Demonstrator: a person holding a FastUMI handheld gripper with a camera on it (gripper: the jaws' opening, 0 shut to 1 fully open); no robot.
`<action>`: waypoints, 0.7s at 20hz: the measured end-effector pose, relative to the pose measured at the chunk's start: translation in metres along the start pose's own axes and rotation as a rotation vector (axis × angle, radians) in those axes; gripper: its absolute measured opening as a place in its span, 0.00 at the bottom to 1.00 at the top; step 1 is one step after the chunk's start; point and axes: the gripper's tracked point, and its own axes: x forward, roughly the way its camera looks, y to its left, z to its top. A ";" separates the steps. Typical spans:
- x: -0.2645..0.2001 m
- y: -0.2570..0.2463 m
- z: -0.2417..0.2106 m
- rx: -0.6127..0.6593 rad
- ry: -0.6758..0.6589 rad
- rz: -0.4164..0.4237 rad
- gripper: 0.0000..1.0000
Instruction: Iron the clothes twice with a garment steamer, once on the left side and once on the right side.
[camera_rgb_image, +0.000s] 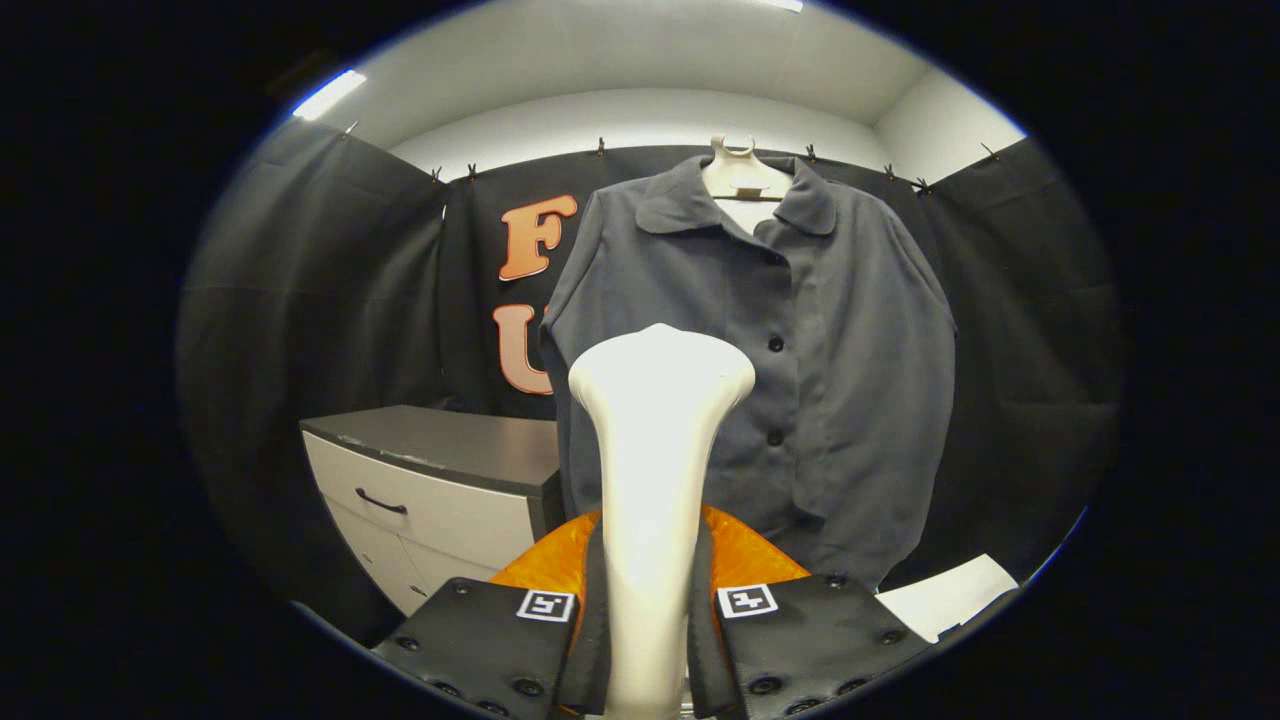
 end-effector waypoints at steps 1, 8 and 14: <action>-0.002 -0.008 0.008 -0.010 -0.003 -0.012 0.38; -0.003 -0.068 0.061 -0.048 -0.048 -0.103 0.38; 0.015 -0.133 0.094 -0.041 -0.075 -0.192 0.38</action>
